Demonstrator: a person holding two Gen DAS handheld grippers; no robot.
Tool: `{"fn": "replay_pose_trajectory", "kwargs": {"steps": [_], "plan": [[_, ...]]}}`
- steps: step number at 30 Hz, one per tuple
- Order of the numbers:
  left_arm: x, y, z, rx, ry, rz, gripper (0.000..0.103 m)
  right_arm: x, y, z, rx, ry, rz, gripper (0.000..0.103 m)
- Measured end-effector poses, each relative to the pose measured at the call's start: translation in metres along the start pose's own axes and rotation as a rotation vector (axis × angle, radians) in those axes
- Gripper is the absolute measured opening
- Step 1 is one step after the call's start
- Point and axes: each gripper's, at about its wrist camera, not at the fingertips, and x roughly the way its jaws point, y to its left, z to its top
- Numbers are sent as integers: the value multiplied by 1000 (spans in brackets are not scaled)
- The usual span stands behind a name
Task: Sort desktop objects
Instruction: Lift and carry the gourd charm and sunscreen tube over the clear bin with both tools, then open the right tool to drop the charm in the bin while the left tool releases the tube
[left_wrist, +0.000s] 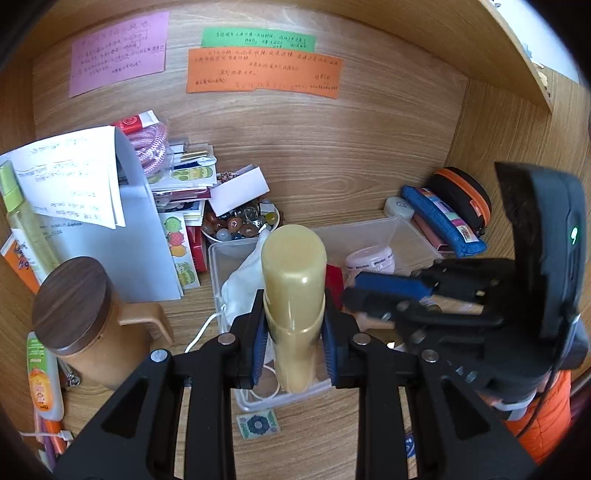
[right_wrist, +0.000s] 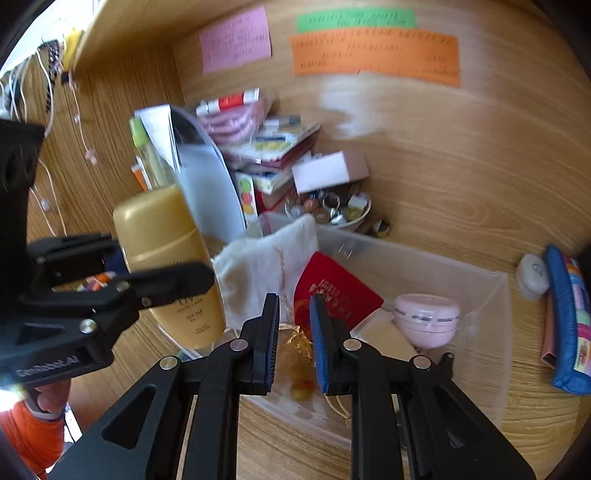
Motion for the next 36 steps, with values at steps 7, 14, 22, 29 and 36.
{"fn": "replay_pose_trajectory", "kwargs": {"steps": [7,14,22,29,36], "plan": [[17,3,3,0,20,-11,25,20,-1,-8,-20,36,-7,15],[52,4,-6,2,106,-30,25,6,-4,-10,-19,-20,-9,15],[65,-1,-14,25,134,3,26,7,-10,-10,5,-18,-33,25],[51,-3,-13,50,91,60,35,2,-13,-9,27,-59,-46,46],[33,-2,-13,28,75,69,44,-3,-18,-7,60,-70,-31,49]]}}
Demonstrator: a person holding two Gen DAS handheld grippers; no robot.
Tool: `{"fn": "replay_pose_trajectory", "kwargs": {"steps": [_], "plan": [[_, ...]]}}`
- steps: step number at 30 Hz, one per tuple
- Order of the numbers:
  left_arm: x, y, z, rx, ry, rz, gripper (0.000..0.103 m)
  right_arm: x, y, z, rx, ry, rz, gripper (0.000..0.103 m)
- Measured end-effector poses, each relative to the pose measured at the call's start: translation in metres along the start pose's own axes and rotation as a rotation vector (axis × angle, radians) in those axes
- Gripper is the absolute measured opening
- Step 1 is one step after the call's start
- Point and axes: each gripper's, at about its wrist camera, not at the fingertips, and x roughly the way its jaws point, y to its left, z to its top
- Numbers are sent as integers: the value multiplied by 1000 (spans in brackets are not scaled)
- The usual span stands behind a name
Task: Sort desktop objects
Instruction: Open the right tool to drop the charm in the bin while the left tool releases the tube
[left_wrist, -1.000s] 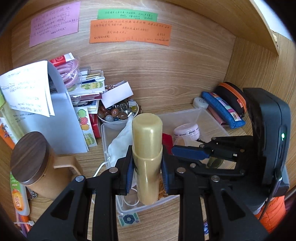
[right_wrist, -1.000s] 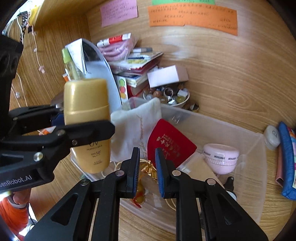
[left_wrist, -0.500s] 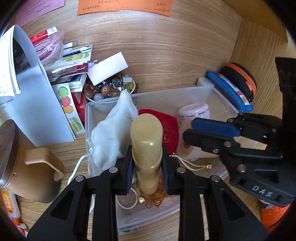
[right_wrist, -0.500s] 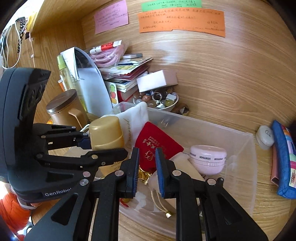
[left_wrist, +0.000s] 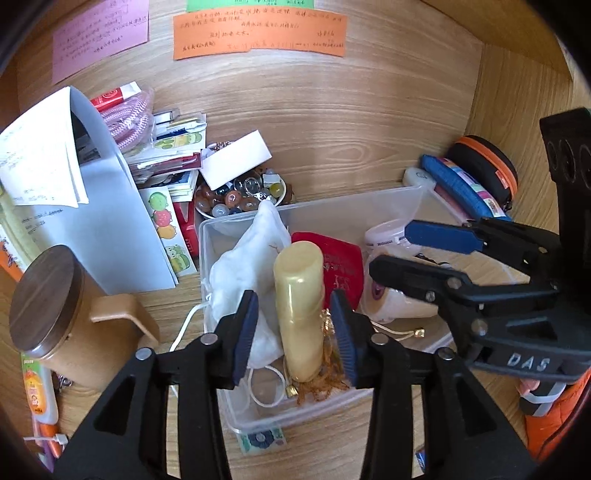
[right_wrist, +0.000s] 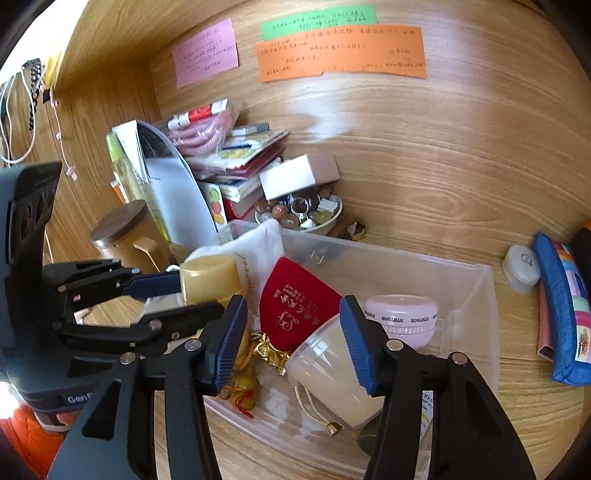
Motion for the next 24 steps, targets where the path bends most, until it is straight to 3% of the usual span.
{"fn": "replay_pose_trajectory", "kwargs": {"steps": [1,2,3,7,11,13,16,18,24], "plan": [[-4,-1,-1,1,-6,10,48,-4,0,2,3,-11,3,49],[-8,-2,-1,1,-15,19,61,-8,-1,3,7,-20,3,50],[-13,-3,-1,0,-32,22,65,-12,-1,4,11,-30,2,54],[-36,-6,-4,12,-81,28,66,-34,-1,8,27,-82,2,62],[-51,-9,-9,21,-110,54,73,-54,5,6,18,-117,-14,68],[-58,-9,-12,15,-118,58,73,-64,9,1,10,-133,-42,76],[-64,-6,-17,0,-120,76,77,-75,15,-8,2,-144,-71,79],[-68,-3,-21,-10,-125,97,89,-80,16,-14,7,-141,-75,80],[-92,2,-39,-34,-168,168,96,-89,22,-40,21,-112,-106,81]]}}
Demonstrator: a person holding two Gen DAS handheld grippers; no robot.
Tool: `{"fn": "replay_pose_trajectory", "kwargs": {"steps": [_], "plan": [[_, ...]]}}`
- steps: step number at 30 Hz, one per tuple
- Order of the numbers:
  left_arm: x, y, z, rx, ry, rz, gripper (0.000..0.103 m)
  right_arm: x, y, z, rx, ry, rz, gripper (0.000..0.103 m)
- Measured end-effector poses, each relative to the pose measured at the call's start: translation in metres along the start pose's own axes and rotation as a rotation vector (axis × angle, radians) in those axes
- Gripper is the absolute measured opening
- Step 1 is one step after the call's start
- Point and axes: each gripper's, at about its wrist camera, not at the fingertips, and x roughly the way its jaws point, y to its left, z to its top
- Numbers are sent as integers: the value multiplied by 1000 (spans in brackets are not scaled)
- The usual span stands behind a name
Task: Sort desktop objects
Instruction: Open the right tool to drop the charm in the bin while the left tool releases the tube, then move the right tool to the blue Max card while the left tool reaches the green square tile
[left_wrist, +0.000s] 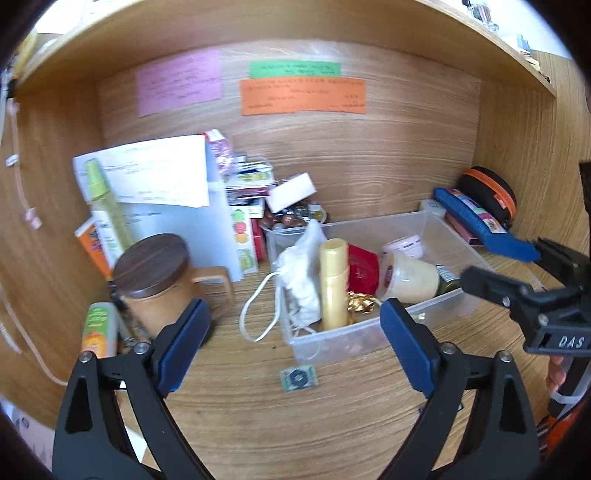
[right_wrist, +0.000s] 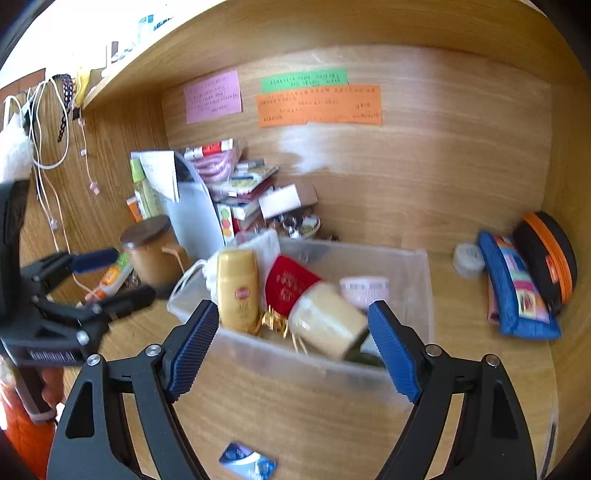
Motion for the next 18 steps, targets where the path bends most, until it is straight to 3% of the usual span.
{"fn": "replay_pose_trajectory", "kwargs": {"steps": [7,18], "plan": [[-12,13,-23,-50,21,5,99,-6,7,-43,18,67,-28,81],[-6,19,-74,-99,127,-1,99,1,34,-105,10,176,-51,81]]}}
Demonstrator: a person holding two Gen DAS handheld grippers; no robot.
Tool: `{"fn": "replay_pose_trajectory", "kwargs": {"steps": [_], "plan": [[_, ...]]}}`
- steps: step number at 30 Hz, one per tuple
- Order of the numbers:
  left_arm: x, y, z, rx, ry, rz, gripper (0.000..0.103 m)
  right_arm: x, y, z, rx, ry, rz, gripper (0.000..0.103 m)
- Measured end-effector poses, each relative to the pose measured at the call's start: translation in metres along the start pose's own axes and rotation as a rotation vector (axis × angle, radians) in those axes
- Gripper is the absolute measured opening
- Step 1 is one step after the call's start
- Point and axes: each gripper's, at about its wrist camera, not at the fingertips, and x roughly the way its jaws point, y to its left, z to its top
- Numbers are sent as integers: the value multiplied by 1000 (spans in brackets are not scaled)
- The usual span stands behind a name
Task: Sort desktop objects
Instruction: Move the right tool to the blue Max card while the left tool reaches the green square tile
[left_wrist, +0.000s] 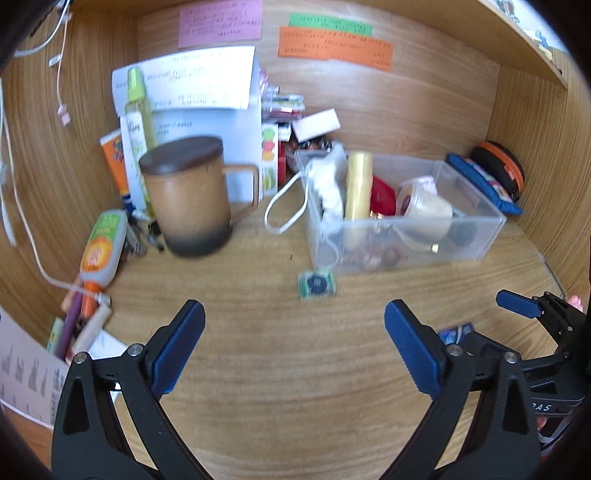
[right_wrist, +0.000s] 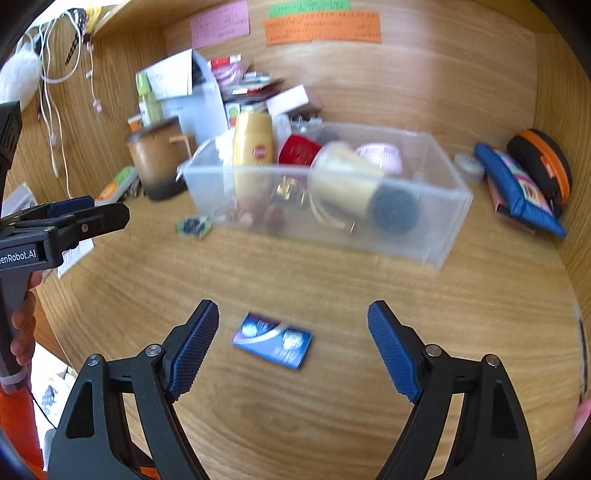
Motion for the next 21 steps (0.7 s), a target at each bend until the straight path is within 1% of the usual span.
{"fn": "replay_pose_trajectory", "kwargs": {"steps": [6,9,11,12,17,19,21], "plan": [[3,0,-19,3,27,-15,99,9,14,-12,-12,29,-16,79],[7,1,-23,1,40,-17,99,13,21,-15,-31,33,-45,77],[11,2,-24,-2,48,-25,99,16,24,-17,-40,39,-53,65],[12,3,-24,-4,51,-28,99,17,24,-18,-35,46,-47,58],[18,4,-21,-10,59,-44,99,19,24,-19,-34,40,-59,57],[22,4,-18,-9,62,-47,99,20,24,-18,-36,38,-58,48],[25,3,-15,-8,66,-51,99,20,23,-16,-37,43,-55,48]]}}
